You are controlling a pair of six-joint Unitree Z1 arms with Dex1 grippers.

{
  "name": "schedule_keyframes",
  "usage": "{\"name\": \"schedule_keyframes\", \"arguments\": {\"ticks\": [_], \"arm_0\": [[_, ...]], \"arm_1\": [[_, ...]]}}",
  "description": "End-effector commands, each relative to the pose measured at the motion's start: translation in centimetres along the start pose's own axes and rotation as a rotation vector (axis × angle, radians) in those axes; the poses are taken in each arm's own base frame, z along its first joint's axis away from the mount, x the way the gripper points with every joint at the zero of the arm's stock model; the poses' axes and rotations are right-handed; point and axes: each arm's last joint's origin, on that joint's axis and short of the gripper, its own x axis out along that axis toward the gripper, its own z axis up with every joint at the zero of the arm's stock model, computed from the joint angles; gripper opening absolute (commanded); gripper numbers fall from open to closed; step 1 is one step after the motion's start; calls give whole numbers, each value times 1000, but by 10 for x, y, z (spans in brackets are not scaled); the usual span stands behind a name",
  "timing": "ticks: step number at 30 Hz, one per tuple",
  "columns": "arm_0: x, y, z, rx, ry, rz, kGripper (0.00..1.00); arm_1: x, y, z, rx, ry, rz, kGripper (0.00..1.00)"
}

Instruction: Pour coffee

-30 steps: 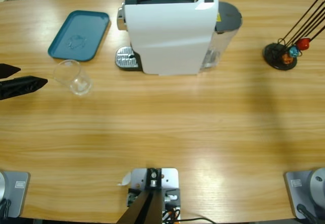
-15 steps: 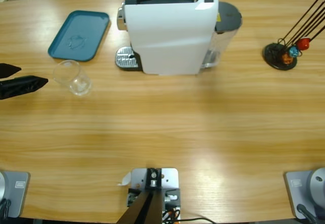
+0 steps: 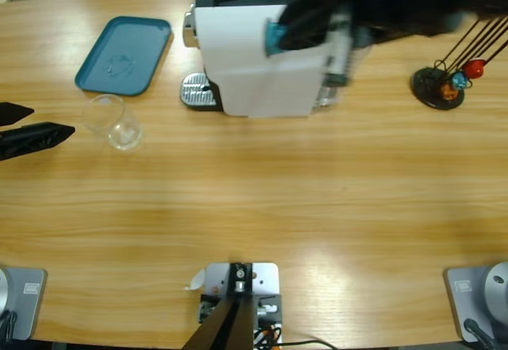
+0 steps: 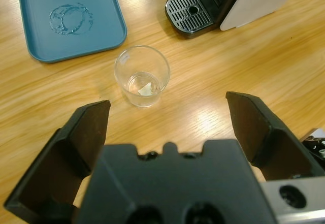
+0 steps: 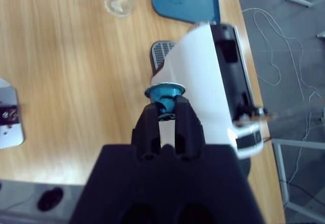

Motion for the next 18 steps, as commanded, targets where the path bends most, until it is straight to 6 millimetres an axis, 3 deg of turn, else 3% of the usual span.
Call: {"name": "schedule_keyframes", "arguments": {"ticks": [1, 8, 18], "arm_0": [[-3, 1, -11, 6, 1, -24, 1000], [-3, 1, -12, 6, -1, -24, 1000], [-4, 1, -13, 5, -9, -25, 1000]], "arm_1": [[64, -9, 28, -90, 16, 46, 0], [82, -23, 41, -105, 8, 16, 0], [93, -58, 21, -90, 33, -57, 0]]}}
